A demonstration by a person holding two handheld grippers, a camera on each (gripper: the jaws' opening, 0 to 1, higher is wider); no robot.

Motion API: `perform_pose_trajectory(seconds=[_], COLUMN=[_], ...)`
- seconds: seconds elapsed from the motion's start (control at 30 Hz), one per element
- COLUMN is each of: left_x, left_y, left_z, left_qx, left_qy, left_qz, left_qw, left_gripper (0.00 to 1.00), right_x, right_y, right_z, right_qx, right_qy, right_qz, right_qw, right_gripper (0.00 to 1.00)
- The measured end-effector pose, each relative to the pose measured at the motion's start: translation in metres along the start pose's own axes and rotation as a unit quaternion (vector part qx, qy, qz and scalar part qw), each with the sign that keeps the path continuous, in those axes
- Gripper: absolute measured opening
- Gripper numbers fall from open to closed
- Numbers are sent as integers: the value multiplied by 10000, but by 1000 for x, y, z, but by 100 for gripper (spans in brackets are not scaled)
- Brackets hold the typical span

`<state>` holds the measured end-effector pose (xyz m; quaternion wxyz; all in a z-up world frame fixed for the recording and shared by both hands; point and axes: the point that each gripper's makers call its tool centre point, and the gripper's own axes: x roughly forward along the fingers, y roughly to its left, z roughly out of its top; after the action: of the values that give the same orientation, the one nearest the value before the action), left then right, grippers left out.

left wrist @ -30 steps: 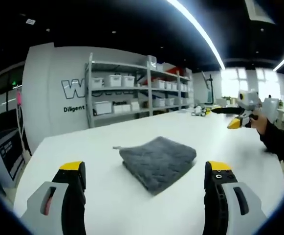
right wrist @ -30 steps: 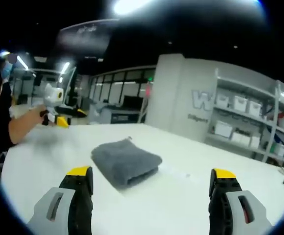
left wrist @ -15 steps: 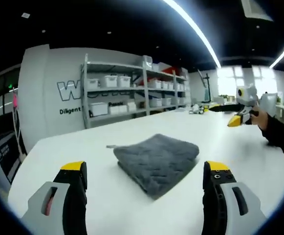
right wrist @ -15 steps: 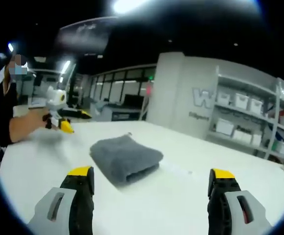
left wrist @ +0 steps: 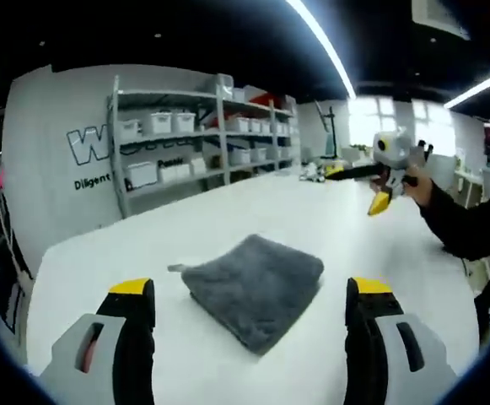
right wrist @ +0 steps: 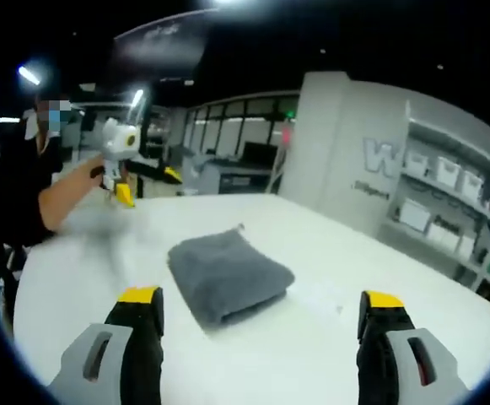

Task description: Open the folded towel by lifting each exposed corner and separating the folded layers until the towel lies flat within the target outline without major curled edges

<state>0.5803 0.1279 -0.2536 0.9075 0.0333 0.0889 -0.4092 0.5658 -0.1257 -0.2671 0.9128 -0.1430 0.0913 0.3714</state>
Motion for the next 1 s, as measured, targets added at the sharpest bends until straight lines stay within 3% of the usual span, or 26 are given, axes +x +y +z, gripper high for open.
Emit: perform_pose_trajectory(seconds=[0.07,0.2,0.4,0.47,0.53,0.63,0.73,0.87,1.0], left_x=[-2,3,10,16,21,28,30,35,38], left_y=[-5,3,-1,3,8,17,33,22,19], left_z=[2,-11,-27,-37,-51,-66,-73,-83,-90], left_qx=[-85,-111,-89,-211,-626,-677,-748,-842,-801], left_qy=[-183,-35,207,264,416,537,628,707,819], left_qz=[-271,-218,-359,-380,-344,-273,-244,-305,-307], left_qw=[9994,9997,9991,9987,9966,9959,9949,9935,9929], left_gripper=[89,87,91,93,93,91,92,93,88], right_x=[3,10,21,25,30,37,43,54,60], right_y=[2,1,-1,-1,2,3,1,2,4], right_z=[-5,-12,5,1,-9,-23,-28,-32,-36], right_qx=[5,36,95,172,288,286,464,831,836], right_qy=[53,141,-90,-65,38,214,184,72,-26], right_qz=[88,194,302,346,429,435,425,414,387], right_qw=[9999,9997,9995,9992,9987,9984,9979,9957,9957], right_gripper=[95,94,93,92,91,91,91,95,94])
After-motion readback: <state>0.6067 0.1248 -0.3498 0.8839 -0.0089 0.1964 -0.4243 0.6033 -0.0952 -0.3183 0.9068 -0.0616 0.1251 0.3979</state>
